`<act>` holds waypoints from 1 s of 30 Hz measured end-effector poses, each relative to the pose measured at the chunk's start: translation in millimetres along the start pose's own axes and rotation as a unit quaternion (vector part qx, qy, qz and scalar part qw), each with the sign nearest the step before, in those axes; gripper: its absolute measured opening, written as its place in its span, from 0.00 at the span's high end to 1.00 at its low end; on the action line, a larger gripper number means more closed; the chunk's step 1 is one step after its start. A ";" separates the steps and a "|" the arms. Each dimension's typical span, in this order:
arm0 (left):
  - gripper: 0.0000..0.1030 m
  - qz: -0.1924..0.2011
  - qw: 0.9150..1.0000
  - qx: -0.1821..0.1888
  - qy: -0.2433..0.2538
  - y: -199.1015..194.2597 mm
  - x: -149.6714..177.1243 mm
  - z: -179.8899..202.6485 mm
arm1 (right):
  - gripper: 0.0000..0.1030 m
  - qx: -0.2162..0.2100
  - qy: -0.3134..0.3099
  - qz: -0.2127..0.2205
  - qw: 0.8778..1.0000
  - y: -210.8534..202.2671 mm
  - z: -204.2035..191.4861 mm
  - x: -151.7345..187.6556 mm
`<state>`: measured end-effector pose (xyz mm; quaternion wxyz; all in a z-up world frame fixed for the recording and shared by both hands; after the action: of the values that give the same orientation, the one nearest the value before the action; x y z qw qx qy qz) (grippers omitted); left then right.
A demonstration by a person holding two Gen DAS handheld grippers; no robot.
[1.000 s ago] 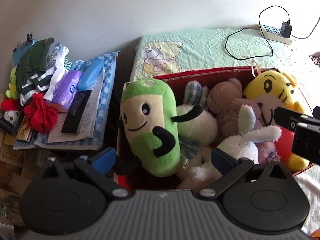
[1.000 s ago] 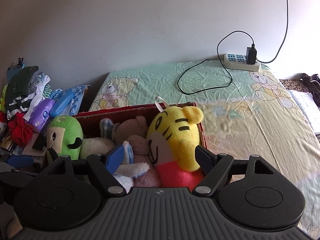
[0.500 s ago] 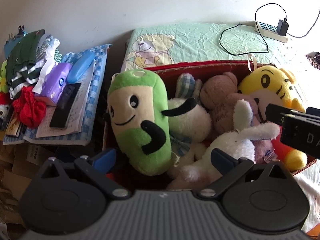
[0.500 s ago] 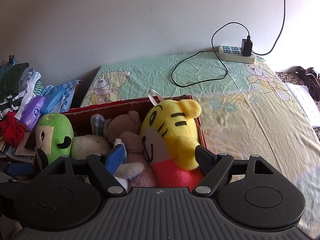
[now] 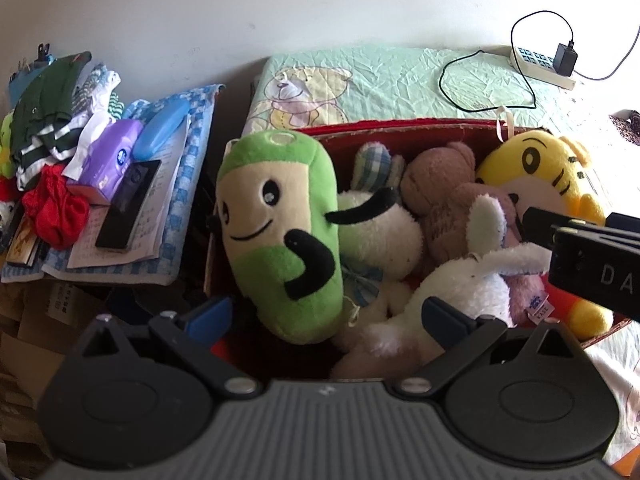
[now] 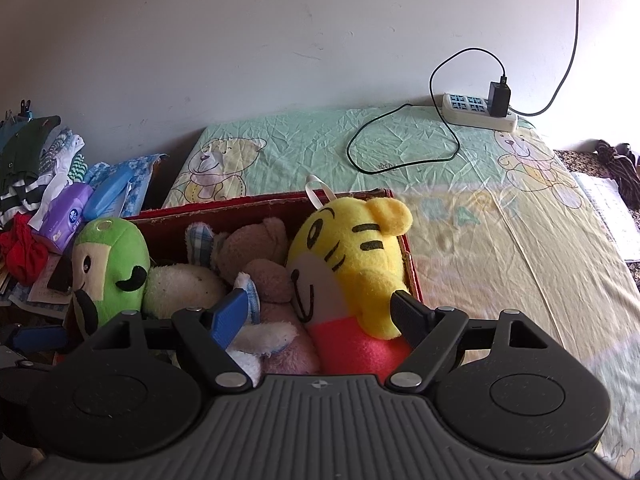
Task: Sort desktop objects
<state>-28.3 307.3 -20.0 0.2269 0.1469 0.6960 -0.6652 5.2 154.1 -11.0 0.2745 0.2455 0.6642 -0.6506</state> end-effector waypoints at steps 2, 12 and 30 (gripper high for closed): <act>0.01 -0.001 1.000 0.000 0.002 0.7 -0.3 0.2 | 0.22 0.001 -0.001 0.000 1.000 0.2 -0.5 -0.1; 0.02 0.004 1.000 0.004 -0.007 -2.0 -3.3 0.8 | 0.22 -0.003 -0.005 0.010 1.000 -3.4 -1.6 -2.8; 0.01 0.003 0.999 -0.014 0.032 -20.5 -17.0 -3.1 | 0.22 -0.019 -0.007 0.011 1.000 -14.1 -9.6 -20.7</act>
<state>-24.5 310.6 6.3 0.2086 0.1669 0.7115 -0.6499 10.2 163.9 13.4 0.2911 0.2431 0.6715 -0.6366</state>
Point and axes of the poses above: each gripper's, at about its wrist camera, not at the fingertips, and y roughly the way its jaws point, z to its right, x to its underside, the point moved 6 cm from there along y, roughly the way its jaws point, and after that the axes turned 8 degrees about -y, right-handed, at the moved point
